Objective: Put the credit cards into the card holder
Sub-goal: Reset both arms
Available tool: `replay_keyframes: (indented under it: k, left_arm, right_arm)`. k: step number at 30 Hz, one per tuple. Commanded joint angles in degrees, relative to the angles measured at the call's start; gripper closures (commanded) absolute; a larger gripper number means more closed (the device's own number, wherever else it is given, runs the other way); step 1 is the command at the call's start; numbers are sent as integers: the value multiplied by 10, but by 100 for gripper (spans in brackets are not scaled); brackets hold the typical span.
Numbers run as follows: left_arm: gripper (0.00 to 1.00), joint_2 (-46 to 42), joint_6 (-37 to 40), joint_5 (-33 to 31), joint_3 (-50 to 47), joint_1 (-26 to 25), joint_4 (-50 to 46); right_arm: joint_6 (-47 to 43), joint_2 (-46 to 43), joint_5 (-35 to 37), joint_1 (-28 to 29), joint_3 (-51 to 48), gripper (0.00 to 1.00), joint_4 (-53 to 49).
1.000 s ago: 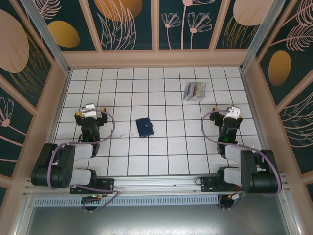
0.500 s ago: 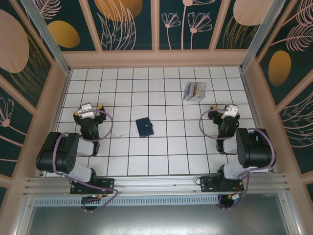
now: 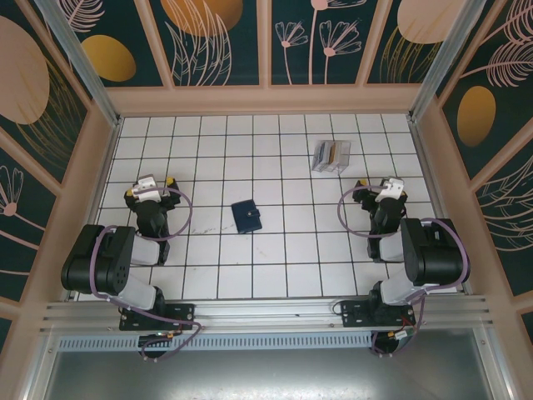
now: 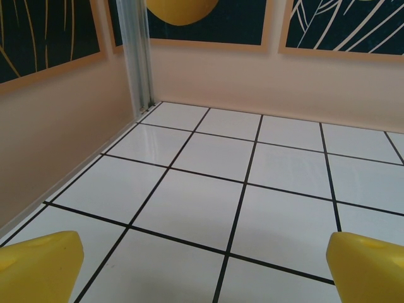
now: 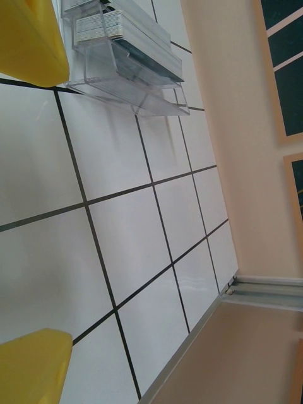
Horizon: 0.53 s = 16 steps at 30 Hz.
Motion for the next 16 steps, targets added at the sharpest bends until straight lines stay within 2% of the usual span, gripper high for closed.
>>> replay_keyframes:
  k: [1,16]
  left_arm:
    - [1,-3,-8,-5,-1,4,29]
    - [1,-2,-8,-4,-1,4,29]
  right_arm:
    - [-9,0,9,3,9,1,29]
    - [-8,0,4,1,9,1,28]
